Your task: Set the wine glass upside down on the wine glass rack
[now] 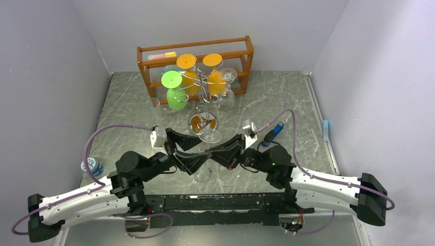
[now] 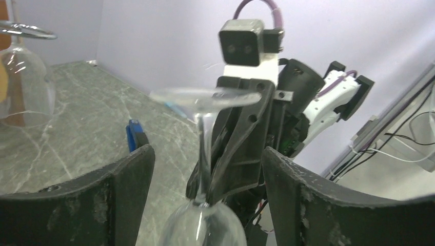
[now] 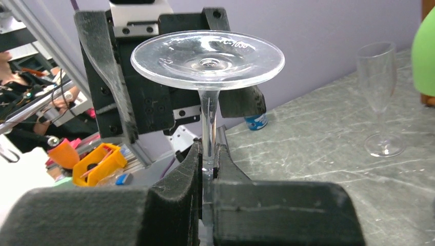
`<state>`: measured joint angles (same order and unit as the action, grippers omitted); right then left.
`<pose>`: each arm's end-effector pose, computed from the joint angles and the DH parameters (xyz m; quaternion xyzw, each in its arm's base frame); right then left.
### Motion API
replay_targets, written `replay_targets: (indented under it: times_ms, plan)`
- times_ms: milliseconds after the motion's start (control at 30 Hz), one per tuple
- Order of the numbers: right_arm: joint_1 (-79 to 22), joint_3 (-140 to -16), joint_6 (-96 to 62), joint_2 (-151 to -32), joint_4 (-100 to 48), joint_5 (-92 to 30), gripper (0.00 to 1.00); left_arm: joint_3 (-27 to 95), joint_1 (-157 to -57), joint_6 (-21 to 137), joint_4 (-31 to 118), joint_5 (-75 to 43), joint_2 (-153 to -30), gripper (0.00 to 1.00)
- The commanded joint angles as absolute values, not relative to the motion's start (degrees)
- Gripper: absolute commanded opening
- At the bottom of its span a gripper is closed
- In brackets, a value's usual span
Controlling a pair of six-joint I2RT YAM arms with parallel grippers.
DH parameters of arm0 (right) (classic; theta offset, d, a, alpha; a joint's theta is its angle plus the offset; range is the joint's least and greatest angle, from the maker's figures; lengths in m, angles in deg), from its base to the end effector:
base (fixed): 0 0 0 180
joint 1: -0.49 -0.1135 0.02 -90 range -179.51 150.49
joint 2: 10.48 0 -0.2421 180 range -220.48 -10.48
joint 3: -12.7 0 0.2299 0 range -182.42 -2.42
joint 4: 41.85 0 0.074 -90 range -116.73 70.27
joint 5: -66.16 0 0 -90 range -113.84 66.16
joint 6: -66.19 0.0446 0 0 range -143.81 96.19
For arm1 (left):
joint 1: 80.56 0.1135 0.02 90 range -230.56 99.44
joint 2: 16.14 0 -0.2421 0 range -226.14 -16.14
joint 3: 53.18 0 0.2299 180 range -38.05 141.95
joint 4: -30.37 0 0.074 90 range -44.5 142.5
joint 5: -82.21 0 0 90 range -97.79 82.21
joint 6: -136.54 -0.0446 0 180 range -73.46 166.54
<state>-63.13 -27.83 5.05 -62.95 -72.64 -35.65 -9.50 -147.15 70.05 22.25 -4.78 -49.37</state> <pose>0.0846 0.1911 0.2959 -0.2527 0.5273 0.6257 0.5163 0.0641 -0.1422 0.3256 0.1944 0.5506 -0.5636 0.5843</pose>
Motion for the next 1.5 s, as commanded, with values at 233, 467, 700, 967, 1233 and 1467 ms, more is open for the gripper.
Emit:
replay_targets:
  times_ms: [233,467,700,967,1233,1467]
  plan:
    - [-63.30,-28.05,-2.05,-56.39,-68.56,-16.51,0.00,-4.56,-147.45,67.52,35.51,4.86,-46.23,0.97]
    - [-63.10,-31.81,-8.43,-57.20,-63.00,-1.21,0.00,-0.46,-147.45,71.25,47.63,18.07,-43.66,0.97]
    - [-61.67,-37.77,-13.48,-63.85,-62.41,7.53,0.00,2.98,-147.45,76.21,62.42,31.28,-43.68,0.97]
    - [-52.22,-42.25,-6.31,-69.94,-60.86,-0.47,0.00,3.52,-147.45,77.69,66.34,33.87,-44.89,0.97]
    - [-48.71,-45.55,-7.18,-75.03,-60.75,-7.69,0.00,4.40,-147.45,77.90,66.93,35.23,-46.12,0.97]
    - [-46.79,-49.13,-4.97,-80.45,-59.38,-12.03,0.00,5.01,-147.45,78.01,66.44,34.77,-46.76,0.97]
